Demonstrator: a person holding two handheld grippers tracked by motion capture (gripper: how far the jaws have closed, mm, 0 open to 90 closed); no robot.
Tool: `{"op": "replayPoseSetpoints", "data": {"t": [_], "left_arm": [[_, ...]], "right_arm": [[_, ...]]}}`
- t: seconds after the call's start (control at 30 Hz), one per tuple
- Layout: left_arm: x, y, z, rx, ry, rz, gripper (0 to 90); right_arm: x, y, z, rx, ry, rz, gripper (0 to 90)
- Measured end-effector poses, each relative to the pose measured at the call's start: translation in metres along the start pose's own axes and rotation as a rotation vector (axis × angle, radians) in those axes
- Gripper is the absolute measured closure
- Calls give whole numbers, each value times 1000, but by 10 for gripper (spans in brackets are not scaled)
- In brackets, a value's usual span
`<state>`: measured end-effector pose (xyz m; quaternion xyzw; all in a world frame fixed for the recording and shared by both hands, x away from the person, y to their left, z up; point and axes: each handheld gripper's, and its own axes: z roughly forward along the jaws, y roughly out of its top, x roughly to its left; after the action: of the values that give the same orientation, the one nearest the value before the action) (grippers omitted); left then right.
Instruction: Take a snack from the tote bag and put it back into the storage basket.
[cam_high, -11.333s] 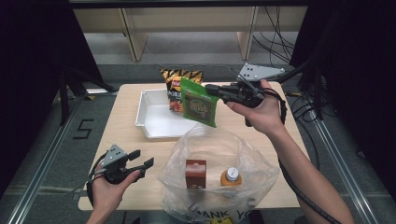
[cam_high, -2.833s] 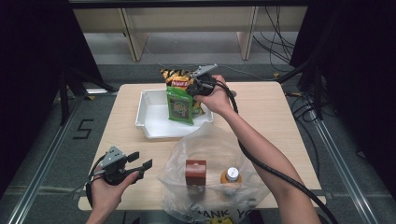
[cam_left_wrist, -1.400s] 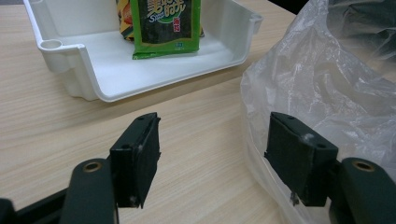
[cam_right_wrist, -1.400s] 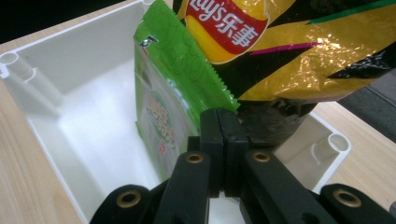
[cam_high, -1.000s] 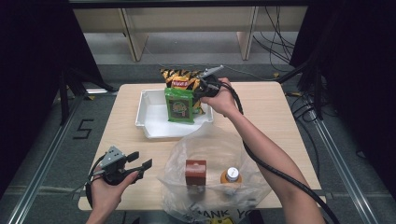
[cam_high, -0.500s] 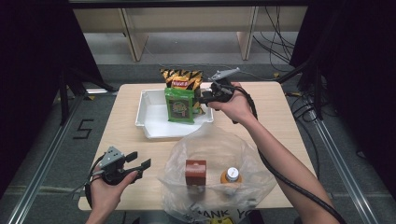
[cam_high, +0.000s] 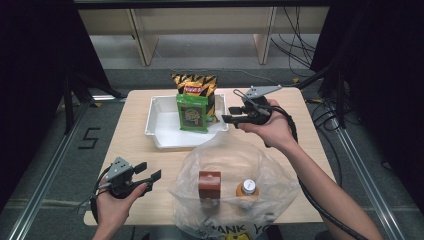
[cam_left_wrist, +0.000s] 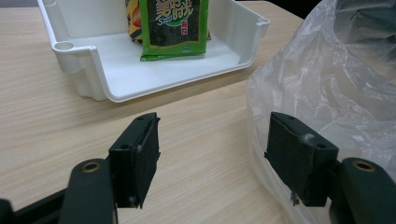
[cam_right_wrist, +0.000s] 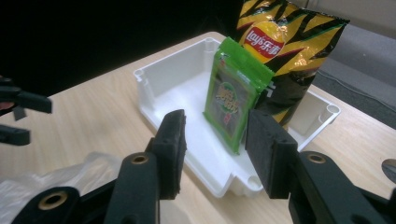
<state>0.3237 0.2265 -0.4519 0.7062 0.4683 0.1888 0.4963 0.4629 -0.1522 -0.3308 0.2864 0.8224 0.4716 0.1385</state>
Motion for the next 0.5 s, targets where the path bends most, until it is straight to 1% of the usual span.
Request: {"op": "replayPoseSetpoints", "data": {"t": [0.03, 0.07, 0.1, 0.13, 0.17, 0.2, 0.27, 0.3, 0.33, 0.37, 0.4, 0.43, 0.5], "left_arm": [[0, 0, 0, -3, -7, 0, 339], [-1, 0, 0, -5, -6, -2, 339], [-1, 0, 0, -3, -5, 0, 339], [-1, 0, -1, -1, 1, 4, 339], [-2, 0, -1, -1, -1, 5, 339], [-2, 0, -1, -1, 1, 4, 339], [-3, 0, -1, 0, 1, 5, 339], [-3, 0, -1, 0, -1, 9, 339], [-3, 0, -1, 1, -1, 9, 339], [-3, 0, 0, 1, 0, 10, 339], [-4, 0, 0, 3, -3, 9, 339], [-4, 0, 0, 4, 2, 9, 339], [-4, 0, 0, 5, 2, 11, 339]], "right_arm": [[2, -1, -4, 5, -1, 3, 572], [6, -4, -9, -5, 9, 2, 569], [7, -5, -12, -7, 9, -5, 565], [10, -8, -16, -10, 10, -1, 561], [11, -9, -18, -15, 12, -14, 559], [15, -13, -23, -12, 17, 5, 555], [19, -18, -28, -18, 27, 3, 549], [22, -21, -32, -9, 24, 7, 545], [23, -24, -34, -13, 32, -2, 543], [24, -27, -35, -12, 34, 1, 542], [24, -31, -36, -21, 39, -32, 540], [27, -34, -40, -2, 32, -5, 537], [30, -40, -42, -10, 34, 1, 532]]}}
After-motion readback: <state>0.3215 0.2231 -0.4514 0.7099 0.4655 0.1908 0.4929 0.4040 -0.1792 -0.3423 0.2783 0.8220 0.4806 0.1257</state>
